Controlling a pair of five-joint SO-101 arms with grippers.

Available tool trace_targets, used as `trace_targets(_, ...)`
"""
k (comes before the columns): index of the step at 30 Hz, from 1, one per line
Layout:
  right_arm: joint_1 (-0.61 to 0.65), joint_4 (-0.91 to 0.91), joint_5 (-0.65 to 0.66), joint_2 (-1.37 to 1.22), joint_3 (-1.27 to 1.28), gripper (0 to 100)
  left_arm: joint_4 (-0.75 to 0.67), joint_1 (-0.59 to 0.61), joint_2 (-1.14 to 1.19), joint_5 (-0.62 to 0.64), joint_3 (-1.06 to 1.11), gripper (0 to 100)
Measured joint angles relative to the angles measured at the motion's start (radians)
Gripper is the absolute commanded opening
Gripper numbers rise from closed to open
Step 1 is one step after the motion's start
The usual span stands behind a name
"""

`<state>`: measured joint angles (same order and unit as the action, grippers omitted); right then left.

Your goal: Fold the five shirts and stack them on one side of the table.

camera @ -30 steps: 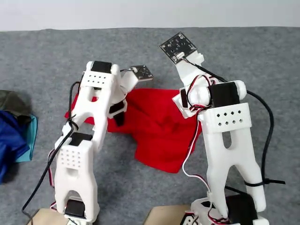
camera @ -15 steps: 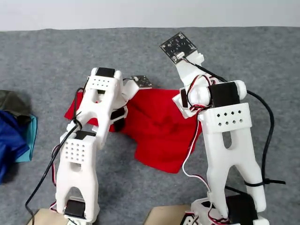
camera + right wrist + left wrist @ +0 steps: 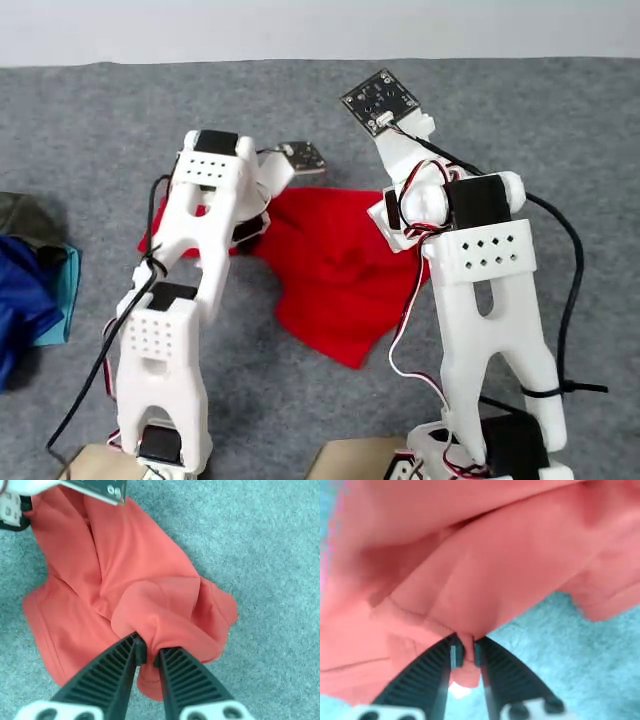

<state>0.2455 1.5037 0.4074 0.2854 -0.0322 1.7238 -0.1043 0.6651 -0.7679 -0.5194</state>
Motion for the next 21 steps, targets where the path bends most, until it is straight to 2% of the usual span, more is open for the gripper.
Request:
trace_targets(2, 0.000, 0.000, 0.000, 0.000, 0.000, 0.9, 0.000, 0.000, -0.025, 0.000, 0.000, 1)
trace_targets(8, 0.000, 0.000, 0.000, 0.000, 0.000, 0.9, 0.000, 0.000, -0.034, -0.025, 0.058, 12)
trace_targets(11, 0.000, 0.000, 0.000, 0.000, 0.000, 0.9, 0.000, 0.002, 0.003, -0.026, 0.058, 11)
trace_targets(17, 0.000, 0.000, 0.000, 0.000, 0.000, 0.9, 0.000, 0.002, 0.078, -0.026, 0.037, 1)
trace_targets(21, 0.000, 0.000, 0.000, 0.000, 0.000, 0.9, 0.000, 0.002, 0.086, -0.026, 0.017, 1)
